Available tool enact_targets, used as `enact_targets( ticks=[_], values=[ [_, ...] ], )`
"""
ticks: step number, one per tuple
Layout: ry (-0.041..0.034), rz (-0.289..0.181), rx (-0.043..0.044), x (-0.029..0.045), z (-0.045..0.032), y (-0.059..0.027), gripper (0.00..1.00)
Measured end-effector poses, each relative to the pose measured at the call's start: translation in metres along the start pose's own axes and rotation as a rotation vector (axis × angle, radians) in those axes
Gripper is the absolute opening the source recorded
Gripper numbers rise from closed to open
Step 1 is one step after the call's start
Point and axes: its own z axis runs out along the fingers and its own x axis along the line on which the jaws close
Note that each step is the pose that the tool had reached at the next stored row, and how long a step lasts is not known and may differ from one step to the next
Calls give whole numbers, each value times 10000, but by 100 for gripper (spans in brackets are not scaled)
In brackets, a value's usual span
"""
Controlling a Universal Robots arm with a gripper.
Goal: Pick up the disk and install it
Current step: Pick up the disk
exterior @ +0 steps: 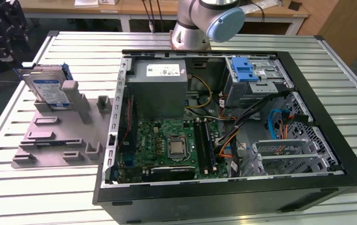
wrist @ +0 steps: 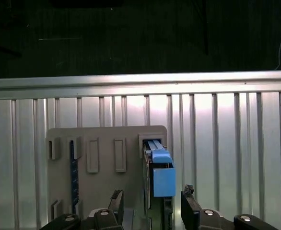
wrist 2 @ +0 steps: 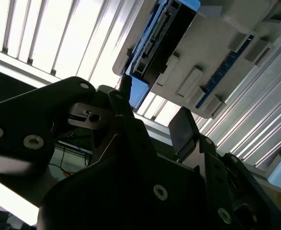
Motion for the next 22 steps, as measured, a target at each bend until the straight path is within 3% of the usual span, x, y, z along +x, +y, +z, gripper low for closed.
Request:
enact_targets(
  ticks=[12, 14, 15, 22],
  values=[
    [0, 0, 1, -47, 67, 31, 60],
    [0, 0, 1, -48, 94, 44, 60],
    [0, -1, 1, -49, 108, 47, 66],
    [-11, 0, 0, -56, 232, 65, 66]
  ],
)
